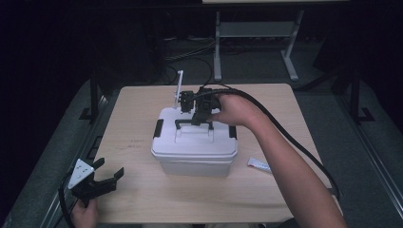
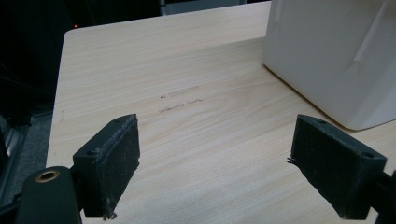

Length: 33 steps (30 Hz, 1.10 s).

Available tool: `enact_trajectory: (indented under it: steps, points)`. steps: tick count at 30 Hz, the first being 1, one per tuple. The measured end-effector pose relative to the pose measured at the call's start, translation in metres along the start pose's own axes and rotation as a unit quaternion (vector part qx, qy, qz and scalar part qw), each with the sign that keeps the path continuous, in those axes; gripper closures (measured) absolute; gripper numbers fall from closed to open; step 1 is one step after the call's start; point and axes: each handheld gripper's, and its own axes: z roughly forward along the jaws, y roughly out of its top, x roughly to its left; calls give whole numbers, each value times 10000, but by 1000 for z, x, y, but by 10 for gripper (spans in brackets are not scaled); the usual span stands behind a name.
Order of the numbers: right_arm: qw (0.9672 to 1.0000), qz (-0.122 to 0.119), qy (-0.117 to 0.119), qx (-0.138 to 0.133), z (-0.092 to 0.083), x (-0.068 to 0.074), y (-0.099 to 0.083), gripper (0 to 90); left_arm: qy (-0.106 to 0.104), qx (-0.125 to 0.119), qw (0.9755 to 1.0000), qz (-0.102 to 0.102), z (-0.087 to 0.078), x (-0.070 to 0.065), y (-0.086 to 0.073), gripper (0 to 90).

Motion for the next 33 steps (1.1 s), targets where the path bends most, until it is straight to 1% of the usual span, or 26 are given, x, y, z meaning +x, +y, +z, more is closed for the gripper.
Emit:
enact_trajectory:
  steps: [6, 17, 27, 29, 33]
  points:
    - [10000, -2, -19, -22, -2, 0, -1, 842, 3, 14, 10000, 15, 0, 0, 0, 151]
    - [9999, 54, -93, -5, -14, 0, -8, 842, 5, 11, 10000, -15, 0, 0, 0, 151]
    - [9998, 124, -139, -5, -23, 0, -20, 842, 8, 21, 10000, 0, 0, 0, 0, 151]
    - [9998, 91, -151, -15, -24, -1, -21, 842, 11, 20, 10000, -2, 0, 0, 0, 151]
    - [9997, 140, -179, -11, -28, -1, -26, 842, 7, 20, 10000, 2, 0, 0, 0, 151]
